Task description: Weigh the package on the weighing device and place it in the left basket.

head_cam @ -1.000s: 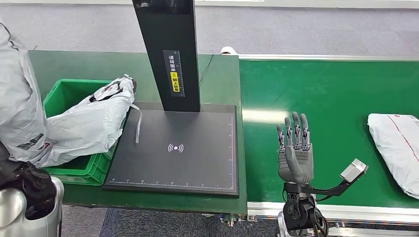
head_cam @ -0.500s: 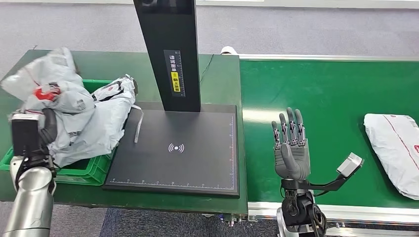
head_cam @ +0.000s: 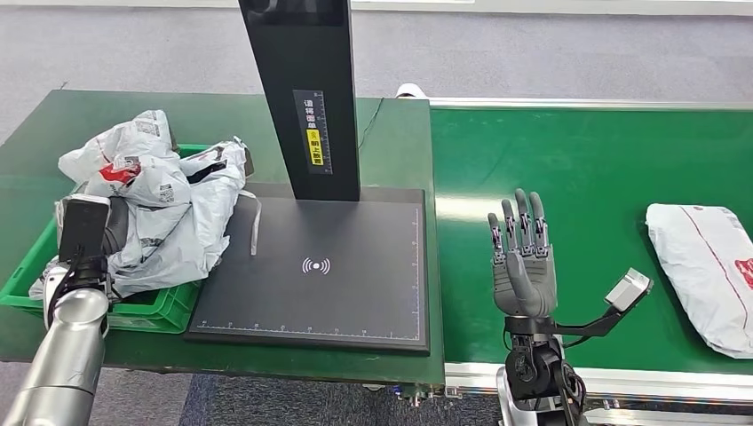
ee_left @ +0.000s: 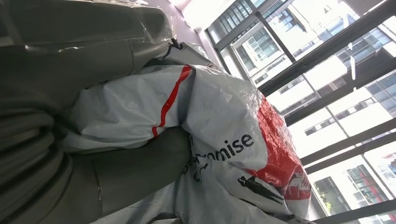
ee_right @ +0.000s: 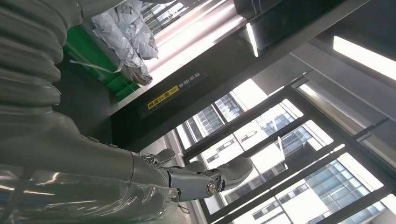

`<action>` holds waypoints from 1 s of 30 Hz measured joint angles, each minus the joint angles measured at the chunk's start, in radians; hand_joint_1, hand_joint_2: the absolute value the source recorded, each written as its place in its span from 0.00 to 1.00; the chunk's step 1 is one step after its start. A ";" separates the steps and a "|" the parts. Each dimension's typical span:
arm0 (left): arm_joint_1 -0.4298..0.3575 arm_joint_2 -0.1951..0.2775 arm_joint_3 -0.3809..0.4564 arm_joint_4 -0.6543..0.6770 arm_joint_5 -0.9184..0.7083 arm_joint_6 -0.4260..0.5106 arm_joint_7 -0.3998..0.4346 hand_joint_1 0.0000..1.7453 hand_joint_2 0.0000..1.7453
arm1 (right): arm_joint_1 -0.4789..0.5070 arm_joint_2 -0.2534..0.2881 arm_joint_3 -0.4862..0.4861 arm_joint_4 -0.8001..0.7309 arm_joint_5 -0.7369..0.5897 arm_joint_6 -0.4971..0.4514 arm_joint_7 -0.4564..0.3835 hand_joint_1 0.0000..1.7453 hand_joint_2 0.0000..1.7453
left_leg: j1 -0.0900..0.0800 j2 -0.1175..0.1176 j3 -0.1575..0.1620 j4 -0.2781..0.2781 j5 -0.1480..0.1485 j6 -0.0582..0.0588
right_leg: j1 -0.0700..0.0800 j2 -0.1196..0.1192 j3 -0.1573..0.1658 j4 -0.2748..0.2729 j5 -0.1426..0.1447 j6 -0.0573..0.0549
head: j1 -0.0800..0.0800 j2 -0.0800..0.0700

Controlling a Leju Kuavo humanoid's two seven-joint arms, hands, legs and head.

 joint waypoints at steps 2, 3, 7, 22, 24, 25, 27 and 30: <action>0.004 0.004 0.000 -0.006 0.025 0.000 -0.010 0.00 1.00 | 0.000 0.000 0.001 0.002 -0.003 -0.001 0.000 0.00 1.00 | 0.000 0.000 0.000 0.000 0.000 0.000 | 0.000 0.000 0.000 0.000 0.000 0.000 | 0.000 0.000; 0.008 0.005 0.000 -0.015 0.039 0.000 -0.016 0.00 1.00 | 0.000 0.000 0.002 0.003 -0.004 -0.001 0.000 0.00 1.00 | 0.000 0.000 0.000 0.000 0.000 0.000 | 0.000 0.000 0.000 0.000 0.000 0.000 | 0.000 0.000; 0.047 0.001 0.002 -0.102 0.112 0.014 -0.045 0.00 1.00 | -0.001 0.000 0.005 0.004 -0.005 -0.006 -0.001 0.00 1.00 | 0.000 0.000 -0.001 0.000 0.000 0.000 | 0.000 0.000 0.000 0.000 0.000 0.000 | 0.000 0.000; 0.333 -0.120 0.044 -0.643 0.305 0.097 -0.229 0.00 1.00 | 0.011 0.000 0.004 0.000 -0.003 -0.031 -0.011 0.00 1.00 | 0.000 0.001 0.000 0.000 -0.001 0.000 | 0.000 0.000 -0.001 0.000 0.000 0.000 | 0.000 0.000; 0.360 -0.135 0.045 -0.684 0.309 0.099 -0.238 0.00 1.00 | 0.014 0.000 0.003 -0.002 -0.002 -0.035 -0.012 0.00 1.00 | 0.000 0.001 0.000 0.000 -0.001 0.000 | 0.000 0.000 0.000 0.000 0.000 0.000 | 0.000 0.000; 0.369 -0.140 0.045 -0.700 0.310 0.099 -0.240 0.00 1.00 | 0.014 0.000 0.003 -0.002 -0.002 -0.035 -0.012 0.00 1.00 | 0.000 0.000 0.000 0.000 -0.001 0.000 | 0.000 0.000 0.000 0.000 0.000 0.000 | 0.000 0.000; 0.383 -0.148 0.045 -0.724 0.310 0.099 -0.241 0.00 1.00 | 0.015 0.000 0.003 -0.003 -0.002 -0.036 -0.012 0.00 1.00 | 0.000 0.000 0.000 0.000 -0.001 0.000 | 0.000 0.000 0.000 0.000 0.000 0.000 | 0.000 0.000; 0.393 -0.157 0.046 -0.746 0.310 0.099 -0.241 0.00 1.00 | 0.016 0.000 0.003 -0.003 -0.002 -0.036 -0.012 0.00 1.00 | 0.000 0.000 0.000 0.000 -0.001 0.000 | 0.000 0.000 0.000 0.000 0.000 0.000 | 0.000 0.000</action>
